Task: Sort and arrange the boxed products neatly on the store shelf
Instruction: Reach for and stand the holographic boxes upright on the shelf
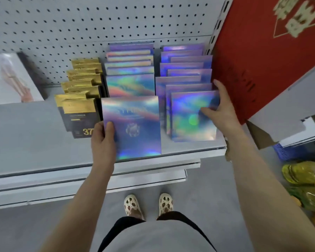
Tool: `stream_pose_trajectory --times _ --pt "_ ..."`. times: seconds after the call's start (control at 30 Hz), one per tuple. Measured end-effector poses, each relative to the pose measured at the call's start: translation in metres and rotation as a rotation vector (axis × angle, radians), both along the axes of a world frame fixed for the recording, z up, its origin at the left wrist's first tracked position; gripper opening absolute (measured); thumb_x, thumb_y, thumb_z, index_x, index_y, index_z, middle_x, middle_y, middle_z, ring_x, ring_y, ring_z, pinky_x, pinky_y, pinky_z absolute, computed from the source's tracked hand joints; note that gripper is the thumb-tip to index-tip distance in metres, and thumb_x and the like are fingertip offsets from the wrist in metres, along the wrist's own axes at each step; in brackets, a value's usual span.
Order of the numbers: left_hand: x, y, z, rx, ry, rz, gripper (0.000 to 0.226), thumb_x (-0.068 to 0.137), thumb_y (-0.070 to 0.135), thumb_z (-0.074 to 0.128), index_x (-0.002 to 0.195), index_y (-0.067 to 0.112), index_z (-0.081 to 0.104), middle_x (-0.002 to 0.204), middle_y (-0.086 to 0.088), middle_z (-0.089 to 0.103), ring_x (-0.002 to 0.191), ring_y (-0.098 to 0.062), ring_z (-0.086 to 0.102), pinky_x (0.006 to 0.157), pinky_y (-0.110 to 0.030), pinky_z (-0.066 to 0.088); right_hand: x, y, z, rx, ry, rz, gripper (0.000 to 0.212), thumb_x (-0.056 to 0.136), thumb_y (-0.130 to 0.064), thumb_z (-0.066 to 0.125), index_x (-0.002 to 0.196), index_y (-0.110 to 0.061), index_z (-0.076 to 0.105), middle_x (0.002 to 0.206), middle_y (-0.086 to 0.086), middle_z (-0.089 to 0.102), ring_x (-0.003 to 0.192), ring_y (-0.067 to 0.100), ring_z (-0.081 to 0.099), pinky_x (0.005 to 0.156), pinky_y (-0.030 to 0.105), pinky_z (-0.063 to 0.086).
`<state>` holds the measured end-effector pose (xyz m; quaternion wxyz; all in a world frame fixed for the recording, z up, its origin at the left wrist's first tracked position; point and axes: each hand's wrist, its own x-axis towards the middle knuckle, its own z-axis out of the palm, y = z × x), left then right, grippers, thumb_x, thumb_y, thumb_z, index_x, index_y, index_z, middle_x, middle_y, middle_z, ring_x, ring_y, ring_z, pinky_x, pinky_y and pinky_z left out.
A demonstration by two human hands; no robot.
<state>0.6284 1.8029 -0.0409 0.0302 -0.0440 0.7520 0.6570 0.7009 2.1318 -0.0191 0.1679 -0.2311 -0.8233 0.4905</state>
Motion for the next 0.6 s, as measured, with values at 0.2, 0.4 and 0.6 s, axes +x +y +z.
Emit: stream_pose_trajectory --times 0.2,0.4,0.6 --pt "0.002 0.014 0.005 0.023 -0.007 0.024 0.018 0.089 0.043 0.050 0.080 0.028 0.052 0.076 0.011 0.053 0.072 -0.010 0.045 0.069 -0.033 0.038 -0.005 -0.011 0.011 0.512 -0.093 -0.033 0.059 0.072 -0.004 0.071 0.129 -0.015 0.060 0.140 0.017 0.039 0.128 0.036 0.040 0.111 0.039 0.034" --pt "0.005 0.019 0.001 0.007 0.033 -0.024 0.019 0.093 0.038 0.050 0.094 0.021 0.057 0.085 0.006 0.060 0.075 -0.008 0.051 0.070 -0.032 0.042 -0.036 -0.054 0.044 0.522 0.129 0.210 0.042 0.085 -0.006 0.068 0.126 -0.008 0.062 0.126 0.013 0.060 0.118 0.032 0.055 0.103 0.041 0.042" --pt "0.003 0.013 0.001 0.024 0.046 -0.075 0.026 0.091 0.042 0.051 0.106 0.022 0.058 0.096 0.010 0.066 0.085 -0.005 0.058 0.075 -0.026 0.046 -0.078 -0.106 0.054 0.260 -0.178 0.668 0.038 0.095 -0.022 0.064 0.132 -0.014 0.058 0.131 0.000 0.063 0.119 0.016 0.058 0.100 0.028 0.043"
